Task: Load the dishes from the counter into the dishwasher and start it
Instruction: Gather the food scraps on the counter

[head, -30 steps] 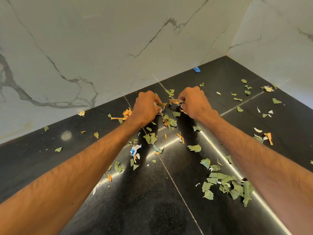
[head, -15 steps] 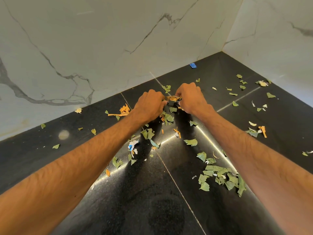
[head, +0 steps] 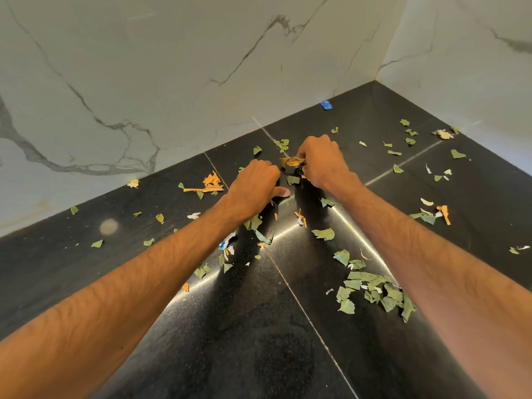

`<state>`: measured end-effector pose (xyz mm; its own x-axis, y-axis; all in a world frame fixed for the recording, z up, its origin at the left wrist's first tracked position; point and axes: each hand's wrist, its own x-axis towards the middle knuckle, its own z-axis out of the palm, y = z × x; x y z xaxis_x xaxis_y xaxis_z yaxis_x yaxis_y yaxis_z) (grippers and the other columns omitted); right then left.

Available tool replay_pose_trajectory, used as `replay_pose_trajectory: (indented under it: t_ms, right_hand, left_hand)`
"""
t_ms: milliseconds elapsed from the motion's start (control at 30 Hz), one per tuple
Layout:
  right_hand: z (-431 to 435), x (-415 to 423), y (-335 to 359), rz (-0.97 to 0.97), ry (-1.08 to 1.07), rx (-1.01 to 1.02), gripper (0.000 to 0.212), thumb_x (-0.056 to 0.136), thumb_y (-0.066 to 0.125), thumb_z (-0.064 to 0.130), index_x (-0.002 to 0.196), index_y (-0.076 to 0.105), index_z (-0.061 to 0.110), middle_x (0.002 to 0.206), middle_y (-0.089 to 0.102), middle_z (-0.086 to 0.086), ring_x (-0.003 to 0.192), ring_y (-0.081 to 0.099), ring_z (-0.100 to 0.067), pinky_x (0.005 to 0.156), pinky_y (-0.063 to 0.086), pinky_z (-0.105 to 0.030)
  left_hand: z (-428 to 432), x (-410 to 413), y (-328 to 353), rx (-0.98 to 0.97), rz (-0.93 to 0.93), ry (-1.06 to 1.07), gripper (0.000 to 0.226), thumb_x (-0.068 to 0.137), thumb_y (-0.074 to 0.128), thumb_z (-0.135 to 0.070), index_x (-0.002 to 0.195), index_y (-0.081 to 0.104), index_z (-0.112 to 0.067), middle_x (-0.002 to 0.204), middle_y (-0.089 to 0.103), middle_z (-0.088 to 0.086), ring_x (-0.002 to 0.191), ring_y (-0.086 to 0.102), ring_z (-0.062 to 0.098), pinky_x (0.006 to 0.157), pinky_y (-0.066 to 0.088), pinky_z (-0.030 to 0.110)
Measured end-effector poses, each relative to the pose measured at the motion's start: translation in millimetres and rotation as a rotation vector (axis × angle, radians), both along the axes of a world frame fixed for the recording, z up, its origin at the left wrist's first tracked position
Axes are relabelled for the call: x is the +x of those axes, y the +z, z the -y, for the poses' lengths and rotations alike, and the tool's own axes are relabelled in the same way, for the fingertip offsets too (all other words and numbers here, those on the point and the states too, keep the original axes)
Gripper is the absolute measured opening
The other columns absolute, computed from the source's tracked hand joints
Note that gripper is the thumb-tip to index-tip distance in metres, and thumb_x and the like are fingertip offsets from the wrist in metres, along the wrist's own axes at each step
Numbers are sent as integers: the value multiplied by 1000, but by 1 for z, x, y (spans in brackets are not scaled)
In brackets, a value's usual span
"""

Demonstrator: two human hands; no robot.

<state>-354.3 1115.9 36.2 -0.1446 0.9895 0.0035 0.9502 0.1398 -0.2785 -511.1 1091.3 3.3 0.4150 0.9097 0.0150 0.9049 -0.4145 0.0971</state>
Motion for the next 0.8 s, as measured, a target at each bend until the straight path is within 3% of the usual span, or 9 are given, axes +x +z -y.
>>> replay_pose_trajectory:
  t_ms: [167, 300, 400, 467, 533, 600, 700, 733, 800]
  right_hand:
    - [7, 0, 2, 21, -8, 6, 22, 88, 70, 3, 108, 74, 7, 99, 69, -16, 89, 66, -32, 83, 59, -44]
    - [15, 3, 3, -2, -32, -10, 18, 85, 72, 1, 101, 77, 7, 91, 69, -15, 79, 65, -29, 77, 60, -42]
    - [25, 4, 6, -39, -66, -35, 18, 85, 74, 3, 103, 77, 6, 90, 69, -13, 75, 59, -25, 79, 60, -40]
    - [31, 4, 6, -67, -89, -35, 19, 85, 73, 2, 103, 77, 6, 91, 69, -13, 79, 60, -26, 79, 59, -39]
    - [35, 7, 3, -111, -122, -41, 19, 83, 74, 0, 99, 79, 8, 89, 71, -11, 83, 66, -26, 76, 59, -36]
    - [37, 14, -1, -225, -189, -64, 21, 79, 77, -1, 96, 81, 12, 83, 72, -3, 78, 67, -18, 67, 57, -26]
    - [50, 28, -1, -504, -310, -90, 28, 74, 85, 3, 99, 80, 13, 81, 69, 6, 65, 58, -1, 50, 43, -6]
    - [56, 31, 0, -610, -355, -99, 30, 72, 88, 4, 99, 79, 14, 86, 70, 6, 67, 61, -1, 54, 46, -6]
    - [71, 36, 2, -847, -446, -140, 29, 68, 90, 3, 88, 79, 20, 90, 76, 3, 75, 72, -12, 69, 61, -24]
  left_hand:
    - [16, -6, -10, 112, 171, 47, 27, 101, 56, -28, 105, 73, -7, 104, 68, 9, 94, 64, 22, 85, 51, 33]
    - [22, -3, -12, 133, 216, 74, 24, 100, 56, -17, 86, 72, -8, 85, 70, 9, 81, 66, 23, 74, 51, 30]
    - [20, -1, -6, 97, 317, 131, 16, 94, 63, -9, 93, 79, -9, 91, 75, 9, 86, 70, 24, 82, 58, 39]
    - [17, -2, 1, 26, 419, 197, 14, 89, 70, -7, 98, 80, -11, 97, 77, 6, 88, 70, 18, 90, 57, 33]
    - [16, -6, 10, -38, 544, 286, 11, 86, 75, -10, 96, 80, -12, 94, 77, 2, 81, 66, 6, 85, 53, 22]
    - [18, -16, 17, -154, 735, 412, 12, 83, 79, -14, 95, 80, -13, 93, 77, 0, 78, 66, 2, 80, 55, 19]
    - [24, -33, 31, -380, 1085, 563, 12, 80, 81, -15, 92, 79, -16, 97, 77, 1, 94, 72, 14, 87, 58, 29]
    - [27, -37, 37, -436, 1174, 586, 12, 80, 81, -15, 92, 79, -15, 98, 77, 3, 95, 72, 17, 87, 57, 30]
    - [36, -42, 48, -521, 1316, 611, 15, 81, 79, -13, 96, 77, -12, 97, 77, 4, 88, 74, 16, 81, 58, 26]
